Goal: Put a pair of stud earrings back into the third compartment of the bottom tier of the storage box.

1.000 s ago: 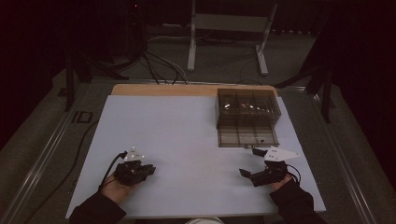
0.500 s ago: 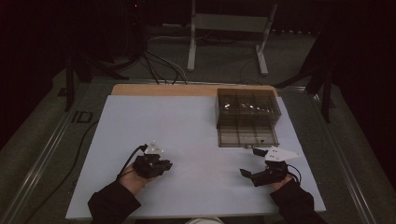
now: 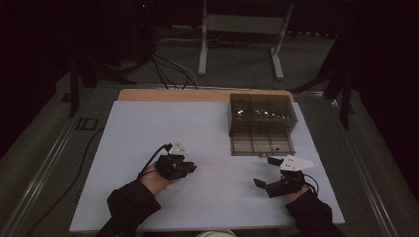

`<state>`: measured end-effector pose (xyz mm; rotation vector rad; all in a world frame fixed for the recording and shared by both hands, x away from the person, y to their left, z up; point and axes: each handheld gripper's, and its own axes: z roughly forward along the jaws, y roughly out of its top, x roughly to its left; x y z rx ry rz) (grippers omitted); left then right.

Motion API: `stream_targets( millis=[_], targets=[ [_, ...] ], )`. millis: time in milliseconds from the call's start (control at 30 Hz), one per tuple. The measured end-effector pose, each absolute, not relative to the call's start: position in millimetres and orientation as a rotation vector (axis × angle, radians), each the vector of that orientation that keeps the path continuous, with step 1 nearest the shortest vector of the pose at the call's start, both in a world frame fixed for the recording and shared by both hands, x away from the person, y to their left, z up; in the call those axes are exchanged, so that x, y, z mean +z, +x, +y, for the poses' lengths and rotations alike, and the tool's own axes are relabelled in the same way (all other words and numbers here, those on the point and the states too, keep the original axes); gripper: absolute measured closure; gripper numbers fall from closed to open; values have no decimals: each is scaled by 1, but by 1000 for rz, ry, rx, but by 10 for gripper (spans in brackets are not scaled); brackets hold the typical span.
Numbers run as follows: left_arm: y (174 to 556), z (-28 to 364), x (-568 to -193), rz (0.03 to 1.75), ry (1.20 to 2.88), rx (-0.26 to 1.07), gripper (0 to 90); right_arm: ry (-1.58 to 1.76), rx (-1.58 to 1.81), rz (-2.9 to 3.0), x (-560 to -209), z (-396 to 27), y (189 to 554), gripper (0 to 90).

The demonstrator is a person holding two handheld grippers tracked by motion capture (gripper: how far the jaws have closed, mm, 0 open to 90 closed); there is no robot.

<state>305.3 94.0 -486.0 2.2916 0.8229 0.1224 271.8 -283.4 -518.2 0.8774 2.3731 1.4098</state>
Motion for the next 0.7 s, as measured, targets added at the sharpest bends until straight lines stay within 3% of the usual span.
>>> stream_targets(
  millis=[700],
  targets=[
    [330, 42, -467, 685, 2282, 96, 816, 871, 1413, 2372, -518, -284, 271, 36]
  ],
)
